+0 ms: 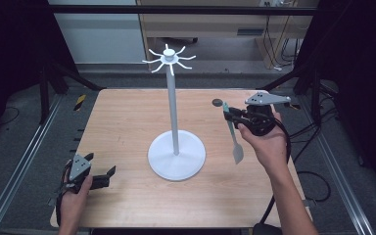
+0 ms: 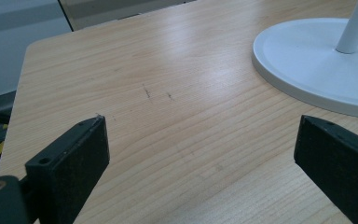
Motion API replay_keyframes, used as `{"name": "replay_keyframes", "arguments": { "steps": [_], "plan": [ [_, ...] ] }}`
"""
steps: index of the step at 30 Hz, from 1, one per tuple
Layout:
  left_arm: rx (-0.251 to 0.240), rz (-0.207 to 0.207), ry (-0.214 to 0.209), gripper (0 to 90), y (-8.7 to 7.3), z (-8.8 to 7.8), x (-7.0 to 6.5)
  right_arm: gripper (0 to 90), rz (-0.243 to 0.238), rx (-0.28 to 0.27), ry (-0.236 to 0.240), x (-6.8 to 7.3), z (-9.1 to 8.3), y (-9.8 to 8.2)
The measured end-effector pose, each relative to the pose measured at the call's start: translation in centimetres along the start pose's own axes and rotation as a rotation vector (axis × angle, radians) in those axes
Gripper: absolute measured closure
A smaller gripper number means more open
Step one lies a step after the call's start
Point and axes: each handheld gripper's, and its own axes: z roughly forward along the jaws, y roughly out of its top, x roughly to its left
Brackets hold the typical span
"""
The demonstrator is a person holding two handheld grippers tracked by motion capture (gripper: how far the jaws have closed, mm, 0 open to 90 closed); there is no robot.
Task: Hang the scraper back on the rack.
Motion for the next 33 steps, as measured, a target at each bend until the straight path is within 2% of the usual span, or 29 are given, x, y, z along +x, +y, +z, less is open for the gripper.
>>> {"name": "replay_keyframes", "arguments": {
  "steps": [7, 25, 33],
  "plan": [
    [0.002, 0.002, -0.001, 2.7, 0.0, 0.1, 0.0, 74.5, -0.008, -0.006, 0.004, 0.5, 0.3, 0.5],
    [0.001, 0.000, 0.000, 2.8, 0.0, 0.1, 0.0, 74.5, -0.008, -0.083, 0.025, 1.8, -0.6, 2.4],
    [0.001, -0.001, -0.001, 2.8, 0.0, 0.0, 0.1, 74.5, -0.017, -0.090, 0.026, 2.1, -0.6, 3.1]
  ]
}}
